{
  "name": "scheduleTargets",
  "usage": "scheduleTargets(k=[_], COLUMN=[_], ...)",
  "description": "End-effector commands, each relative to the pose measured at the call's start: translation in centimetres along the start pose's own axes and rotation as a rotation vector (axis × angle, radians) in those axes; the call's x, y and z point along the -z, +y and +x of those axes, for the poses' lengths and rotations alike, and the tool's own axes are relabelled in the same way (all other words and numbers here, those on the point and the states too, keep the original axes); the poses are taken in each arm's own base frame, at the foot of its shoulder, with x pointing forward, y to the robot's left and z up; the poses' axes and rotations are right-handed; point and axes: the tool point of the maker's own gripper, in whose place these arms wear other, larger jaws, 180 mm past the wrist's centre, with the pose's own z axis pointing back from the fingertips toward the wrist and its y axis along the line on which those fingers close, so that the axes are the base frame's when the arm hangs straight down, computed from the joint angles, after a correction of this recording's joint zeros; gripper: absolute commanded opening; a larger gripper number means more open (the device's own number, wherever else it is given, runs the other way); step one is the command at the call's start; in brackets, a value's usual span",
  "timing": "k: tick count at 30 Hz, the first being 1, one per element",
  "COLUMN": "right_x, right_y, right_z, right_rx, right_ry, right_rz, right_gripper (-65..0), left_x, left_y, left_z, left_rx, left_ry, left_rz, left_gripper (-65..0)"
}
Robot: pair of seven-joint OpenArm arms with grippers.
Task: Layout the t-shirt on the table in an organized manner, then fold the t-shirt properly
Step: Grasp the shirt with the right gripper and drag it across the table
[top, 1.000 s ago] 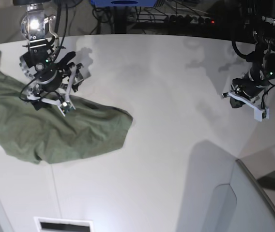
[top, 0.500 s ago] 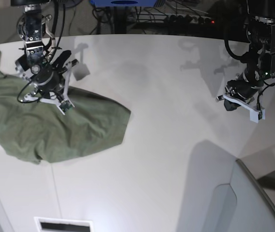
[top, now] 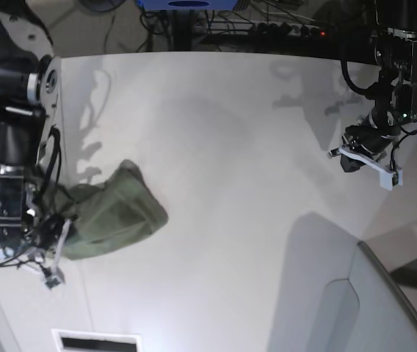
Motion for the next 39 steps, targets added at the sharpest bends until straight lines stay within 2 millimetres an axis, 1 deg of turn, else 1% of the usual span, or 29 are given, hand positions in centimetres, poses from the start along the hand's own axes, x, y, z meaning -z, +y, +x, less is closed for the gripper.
scheduleTargets(k=[1,2,3,4,6,7,9,10,11,13,15,16,18,19,20,22,23,25,28,30,34,39], right_x=[-0.2,-0.1,-0.2,-0.4,-1.2,-2.0,-3.9,-4.9,-5.7,-6.8,-6.5,-6.3,-5.5,-5.3,-5.1,-5.0,-4.7,-3.9,-2.9,-2.4,-1.4,0.1], right_y=[-1.0,-1.2,-1.5,-1.7,-1.9,-2.2,-2.3,-1.4,-0.5,2.6,6.9,8.8,12.3,13.4,14.1,14.7,15.0,15.6,16.2,16.0,15.6,15.3], right_z=[1.0,0.8,0.5,0.3,-0.3,-0.5,-1.6,-1.6,-1.8,-2.9,-4.0,-3.8,-3.8,-3.7,-3.6,-2.4,-2.2,-1.5,-1.3,-1.4,-0.4,0.6], right_rx=[0.020,0.035,0.037,0.035,0.024,0.014,-0.012,-0.029,-0.053,-0.125,-0.175,-0.182,-0.128,-0.073,-0.011,0.094,0.129,0.167,0.183,0.212,0.271,0.349], right_ry=[-0.022,-0.018,-0.016,-0.019,-0.035,-0.055,-0.091,-0.119,-0.136,-0.148,-0.140,-0.145,-0.152,-0.163,-0.176,-0.221,-0.228,-0.229,-0.211,-0.198,-0.190,-0.207], right_rz=[-0.006,-0.003,-0.011,-0.023,-0.058,-0.088,-0.147,-0.161,-0.169,-0.150,-0.074,-0.038,0.060,0.106,0.144,0.206,0.233,0.281,0.314,0.318,0.340,0.373], right_gripper=[-63.9,-62.4,-59.3,-54.6,-42.6,-35.0,-21.0,-16.5,-15.9,-17.9,-18.2,-18.2,-18.2,-18.2,-18.2,-18.2,-18.2,-18.8,-18.9,-18.9,-19.1,-20.0], left_x=[-0.1,0.0,0.2,0.3,0.6,0.7,0.9,0.9,0.9,0.9,1.0,1.1,1.4,1.5,1.5,1.4,1.4,1.4,1.1,1.0,1.1,1.2], left_y=[0.3,0.6,1.0,1.3,1.8,2.1,2.4,2.5,2.5,2.4,2.4,2.1,1.4,1.2,1.1,1.0,1.0,1.1,1.6,1.7,1.9,1.7], left_z=[1.2,0.8,0.4,0.0,-0.2,-0.4,-0.7,-0.8,-0.8,-0.7,-0.6,-0.2,-0.2,-0.2,-0.2,-0.4,-0.4,-0.6,-1.4,-1.6,-1.9,-1.7], left_rx=[0.008,0.003,-0.004,-0.010,-0.020,-0.025,-0.033,-0.034,-0.034,-0.033,-0.033,-0.036,-0.048,-0.051,-0.052,-0.052,-0.052,-0.054,-0.055,-0.056,-0.058,-0.056], left_ry=[-0.030,-0.020,-0.008,0.002,0.011,0.018,0.027,0.030,0.030,0.027,0.026,0.016,0.013,0.011,0.010,0.012,0.013,0.017,0.032,0.035,0.041,0.039], left_rz=[-0.001,0.007,0.017,0.024,0.036,0.042,0.050,0.051,0.051,0.050,0.049,0.044,0.032,0.028,0.025,0.024,0.024,0.027,0.037,0.039,0.043,0.039], left_gripper=[-65.0,-65.0,-65.0,-65.0,-65.0,-65.0,-65.0,-65.0,-65.0,-65.0,-65.0,-65.0,-65.0,-65.0,-65.0,-65.0,-65.0,-65.0,-65.0,-65.0,-65.0,-65.0])
